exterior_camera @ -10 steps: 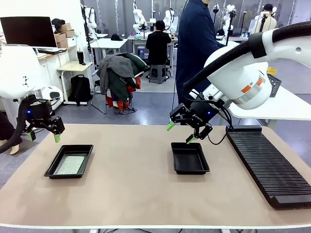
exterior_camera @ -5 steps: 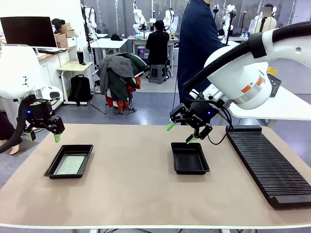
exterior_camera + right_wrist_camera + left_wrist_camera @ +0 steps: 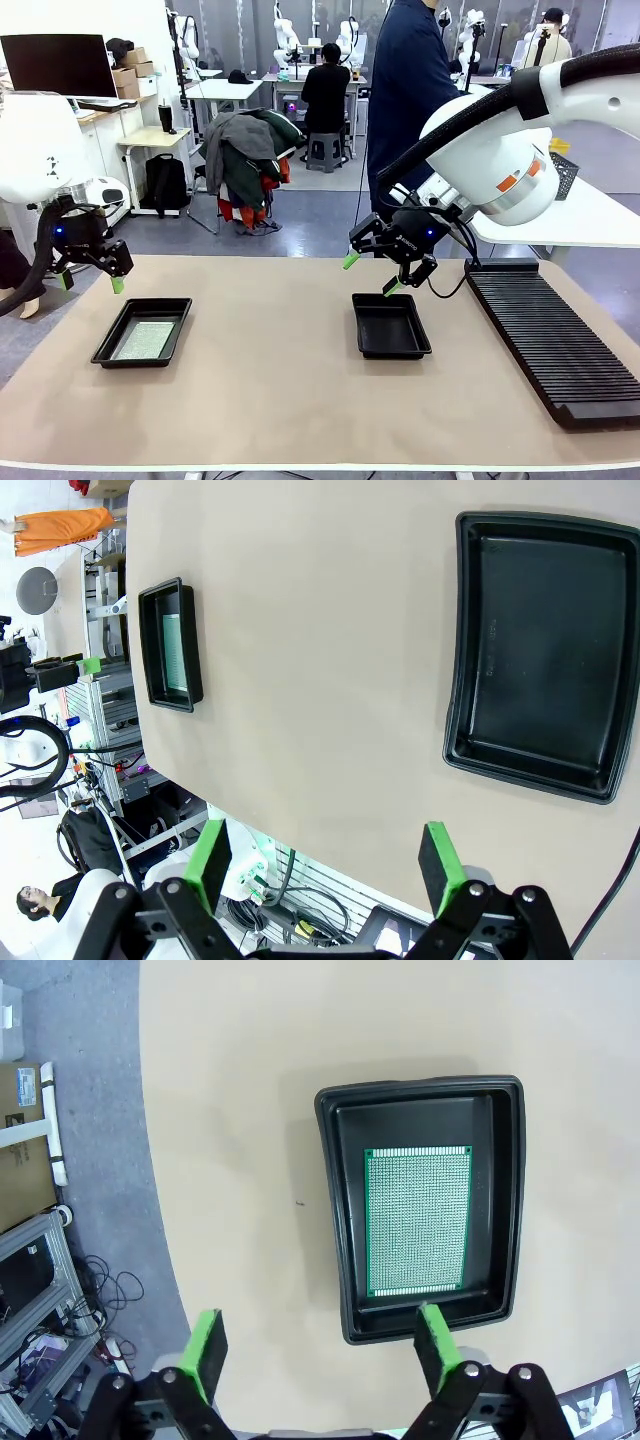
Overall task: Inspect and transfer BCBs to ESD trays.
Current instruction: Pick up the Blank PCB from the PCB Rack and place it in the right ESD tray.
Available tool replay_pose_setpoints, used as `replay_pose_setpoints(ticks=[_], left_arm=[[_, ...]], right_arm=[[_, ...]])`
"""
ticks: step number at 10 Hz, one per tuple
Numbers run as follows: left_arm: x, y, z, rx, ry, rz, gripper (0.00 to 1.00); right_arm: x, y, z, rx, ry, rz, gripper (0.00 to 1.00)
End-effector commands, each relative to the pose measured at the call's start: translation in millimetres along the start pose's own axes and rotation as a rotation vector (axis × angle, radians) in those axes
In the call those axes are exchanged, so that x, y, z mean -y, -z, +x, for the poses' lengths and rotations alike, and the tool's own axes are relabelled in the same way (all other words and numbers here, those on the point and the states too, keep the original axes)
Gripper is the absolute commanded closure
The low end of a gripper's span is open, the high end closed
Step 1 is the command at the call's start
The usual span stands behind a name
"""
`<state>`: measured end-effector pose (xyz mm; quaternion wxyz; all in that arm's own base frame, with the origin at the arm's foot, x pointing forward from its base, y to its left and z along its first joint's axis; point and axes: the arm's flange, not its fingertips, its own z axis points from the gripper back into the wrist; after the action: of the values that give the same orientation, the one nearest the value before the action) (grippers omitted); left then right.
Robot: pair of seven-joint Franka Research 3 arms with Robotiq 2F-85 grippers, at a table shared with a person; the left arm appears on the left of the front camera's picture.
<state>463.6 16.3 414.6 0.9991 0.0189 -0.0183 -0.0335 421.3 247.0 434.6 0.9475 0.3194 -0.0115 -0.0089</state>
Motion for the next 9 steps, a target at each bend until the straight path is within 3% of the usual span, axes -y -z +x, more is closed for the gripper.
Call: replay_pose_setpoints(ticks=[1,9], left_arm=[[-1.3,1.7,0.0,0.005,-0.004,0.0,0.0],[-1.3,1.7,0.0,0.005,-0.004,0.0,0.0]], right_arm=[[-2.0,2.8,1.9,0.012,0.02,-0.013,0.0],[-2.0,2.8,1.9,0.012,0.02,-0.013,0.0]])
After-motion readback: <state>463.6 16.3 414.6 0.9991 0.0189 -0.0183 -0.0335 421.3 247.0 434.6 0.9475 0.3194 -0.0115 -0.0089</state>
